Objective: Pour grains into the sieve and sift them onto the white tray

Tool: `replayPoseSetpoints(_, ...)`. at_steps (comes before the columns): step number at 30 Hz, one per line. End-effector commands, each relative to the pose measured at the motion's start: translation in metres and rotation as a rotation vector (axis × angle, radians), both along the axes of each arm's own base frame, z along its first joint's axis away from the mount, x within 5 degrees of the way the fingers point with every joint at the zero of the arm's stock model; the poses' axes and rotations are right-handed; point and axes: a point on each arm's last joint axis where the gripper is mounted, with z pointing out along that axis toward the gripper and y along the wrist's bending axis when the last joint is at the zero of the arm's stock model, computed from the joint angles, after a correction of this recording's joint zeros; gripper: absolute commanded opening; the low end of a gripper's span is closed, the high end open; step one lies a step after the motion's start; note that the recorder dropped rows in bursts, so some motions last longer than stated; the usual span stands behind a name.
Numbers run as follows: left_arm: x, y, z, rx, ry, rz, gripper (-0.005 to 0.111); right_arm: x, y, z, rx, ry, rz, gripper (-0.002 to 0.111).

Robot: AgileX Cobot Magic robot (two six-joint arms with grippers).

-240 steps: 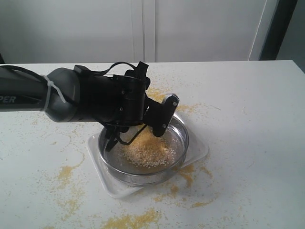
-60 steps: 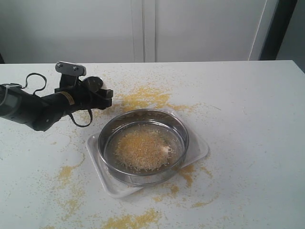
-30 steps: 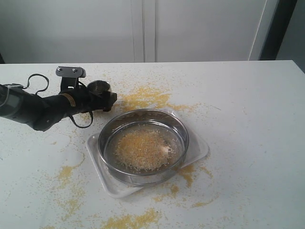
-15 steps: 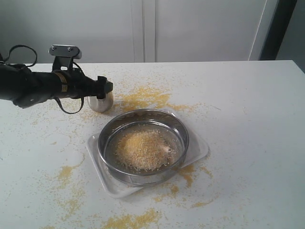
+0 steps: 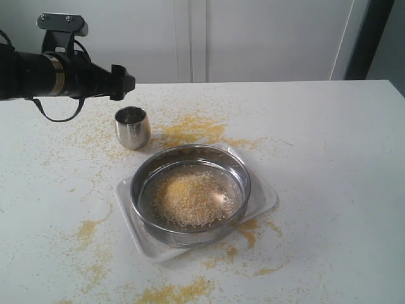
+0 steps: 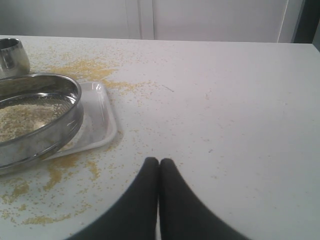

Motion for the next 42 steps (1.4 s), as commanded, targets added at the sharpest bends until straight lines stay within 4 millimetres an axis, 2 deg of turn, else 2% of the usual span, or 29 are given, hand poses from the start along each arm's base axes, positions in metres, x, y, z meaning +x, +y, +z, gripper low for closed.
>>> replayPoseSetpoints(1,-0.013,0.006,0.016,0.021,-0.018,0.004,0.064,0.0,0.0,-0.001,0.007,-0.005,-0.005,0.0)
replayPoseSetpoints(3,-0.019,0.007,0.022,0.012,-0.03,0.005,0.042,0.0,0.0,-0.001,0.007,-0.005,-0.005,0.0)
replayPoseSetpoints(4,-0.022,0.008,0.03,0.004,-0.047,0.009,0.023,0.0,0.0,-0.001,0.007,-0.005,-0.005,0.0)
replayPoseSetpoints(5,-0.024,0.009,0.034,-0.001,-0.059,0.006,0.01,0.0,0.0,-0.001,0.007,-0.005,-0.005,0.0)
replayPoseSetpoints(6,-0.026,0.009,0.041,0.006,-0.08,-0.001,0.0,0.0,0.0,-0.001,0.007,-0.005,-0.005,0.0)
replayPoseSetpoints(9,-0.031,0.014,0.054,0.099,-0.162,-0.011,0.0,0.0,0.0,-0.001,0.007,-0.005,-0.005,0.0)
replayPoseSetpoints(14,-0.034,0.033,0.072,0.408,-0.316,0.059,0.0,0.0,0.0,-0.001,0.007,-0.005,-0.005,0.0)
replayPoseSetpoints(18,-0.039,0.055,0.085,0.564,-0.352,0.242,0.0,0.0,0.0,-0.001,0.007,-0.005,-0.005,0.0)
replayPoseSetpoints(22,-0.048,0.081,0.079,0.736,-0.279,0.458,0.0,0.0,0.0,-0.001,0.007,-0.005,-0.005,0.0)
replayPoseSetpoints(24,-0.054,0.088,0.067,0.75,-0.136,0.503,0.0,0.0,0.0,-0.001,0.007,-0.005,-0.005,0.0)
replayPoseSetpoints(26,-0.061,0.087,0.051,0.713,0.04,0.471,0.0,0.0,0.0,-0.001,0.007,-0.005,-0.005,0.0)
replayPoseSetpoints(29,-0.073,0.071,0.03,0.588,0.29,0.289,0.0,0.0,0.0,-0.001,0.007,-0.005,-0.005,0.0)
replayPoseSetpoints(32,-0.089,0.054,0.022,0.493,0.442,0.075,0.0,0.0,0.0,-0.001,0.007,-0.005,-0.005,0.0)
replayPoseSetpoints(35,-0.102,0.051,0.029,0.487,0.482,-0.02,0.0,0.0,0.0,-0.001,0.007,-0.005,-0.005,0.0)
replayPoseSetpoints(38,-0.117,0.056,0.039,0.439,0.477,0.029,0.0,0.0,0.0,-0.001,0.007,-0.005,-0.005,0.0)
replayPoseSetpoints(42,-0.136,0.061,0.038,0.373,0.442,0.079,0.0,0.0,0.0,-0.001,0.007,-0.005,-0.005,0.0)
